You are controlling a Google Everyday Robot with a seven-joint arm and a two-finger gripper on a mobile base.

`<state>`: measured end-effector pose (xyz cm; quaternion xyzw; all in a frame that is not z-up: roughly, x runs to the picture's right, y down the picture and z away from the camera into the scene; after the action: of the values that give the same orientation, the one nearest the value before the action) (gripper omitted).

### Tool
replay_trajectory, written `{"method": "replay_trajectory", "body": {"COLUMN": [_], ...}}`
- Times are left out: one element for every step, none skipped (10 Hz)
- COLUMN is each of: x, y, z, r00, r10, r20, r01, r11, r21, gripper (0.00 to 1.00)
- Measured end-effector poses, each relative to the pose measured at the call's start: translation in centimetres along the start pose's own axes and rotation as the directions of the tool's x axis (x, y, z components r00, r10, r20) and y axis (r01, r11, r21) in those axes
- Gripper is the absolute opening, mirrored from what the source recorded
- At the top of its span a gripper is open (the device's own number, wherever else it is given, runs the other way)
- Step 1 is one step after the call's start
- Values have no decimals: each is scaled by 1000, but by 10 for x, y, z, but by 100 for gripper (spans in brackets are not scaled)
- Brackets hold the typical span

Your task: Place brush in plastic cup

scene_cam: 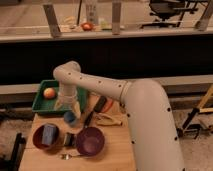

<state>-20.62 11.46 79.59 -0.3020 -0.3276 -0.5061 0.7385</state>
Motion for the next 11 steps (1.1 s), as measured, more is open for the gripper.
{"method": "replay_trajectory", "body": {"x": [0, -1, -1, -2, -2, -2, -2, -2, -1, 0, 1], "y": [0, 1, 2, 2, 3, 4, 4, 4, 4, 4, 4], "z": [0, 0, -1, -1, -2, -3, -4, -5, -6, -7, -8], "r00": [1000, 1000, 1000, 1000, 1000, 1000, 1000, 1000, 1000, 1000, 1000], "r10": [0, 0, -1, -1, 0, -1, -3, -7, -10, -14, -21], "r20": [1, 2, 2, 2, 2, 2, 4, 6, 9, 13, 14], "r01": [0, 0, 1, 1, 0, 1, 3, 7, 10, 14, 21], "r11": [1000, 1000, 1000, 1000, 1000, 1000, 1000, 1000, 1000, 1000, 1000], "r21": [1, 2, 3, 4, 7, 8, 10, 14, 14, 15, 11], "gripper": [80, 80, 80, 80, 80, 80, 80, 80, 80, 80, 80]}}
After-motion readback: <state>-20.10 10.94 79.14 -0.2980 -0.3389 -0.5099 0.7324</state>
